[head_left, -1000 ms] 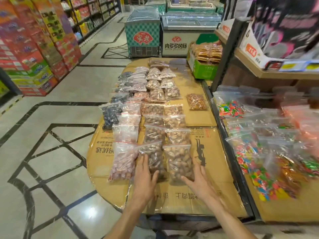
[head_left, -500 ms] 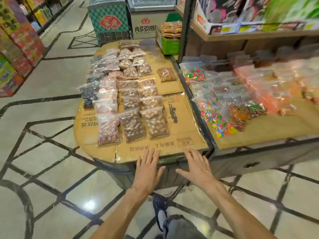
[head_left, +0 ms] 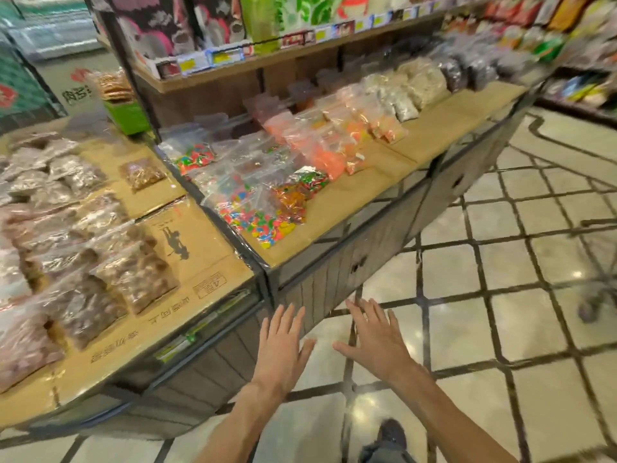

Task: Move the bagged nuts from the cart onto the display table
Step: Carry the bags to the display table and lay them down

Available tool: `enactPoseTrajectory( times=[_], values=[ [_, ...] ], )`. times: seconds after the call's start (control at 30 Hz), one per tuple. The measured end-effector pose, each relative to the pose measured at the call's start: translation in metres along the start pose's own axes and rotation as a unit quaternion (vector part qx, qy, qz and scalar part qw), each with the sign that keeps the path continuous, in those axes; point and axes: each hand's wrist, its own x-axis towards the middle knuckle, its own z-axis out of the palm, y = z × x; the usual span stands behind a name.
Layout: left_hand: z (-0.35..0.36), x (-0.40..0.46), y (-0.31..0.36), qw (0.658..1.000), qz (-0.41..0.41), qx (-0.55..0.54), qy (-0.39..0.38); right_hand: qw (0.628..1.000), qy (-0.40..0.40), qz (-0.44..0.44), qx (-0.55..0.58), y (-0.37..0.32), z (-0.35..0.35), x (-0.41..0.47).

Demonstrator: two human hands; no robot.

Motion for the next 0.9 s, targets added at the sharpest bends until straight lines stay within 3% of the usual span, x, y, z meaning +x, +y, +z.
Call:
enactPoseTrajectory(
  times=[0.43,0.67,0.9],
  values=[
    [0.041,0.165,0.297,0.989,0.148,0.014,-0.003,0.982,0.051,0.171,0.062,0.313,-0.085,-0.018],
    [0.049,0.247,0.437,0.969,0.241,0.024,-0.039,0.959,0.092,0.261,0.053,0.446,-0.134,-0.022],
    [0.084,0.363,0.562,0.934,0.350,0.040,-0.057,0.933,0.085,0.345,0.064,0.571,-0.169,0.008]
  ],
)
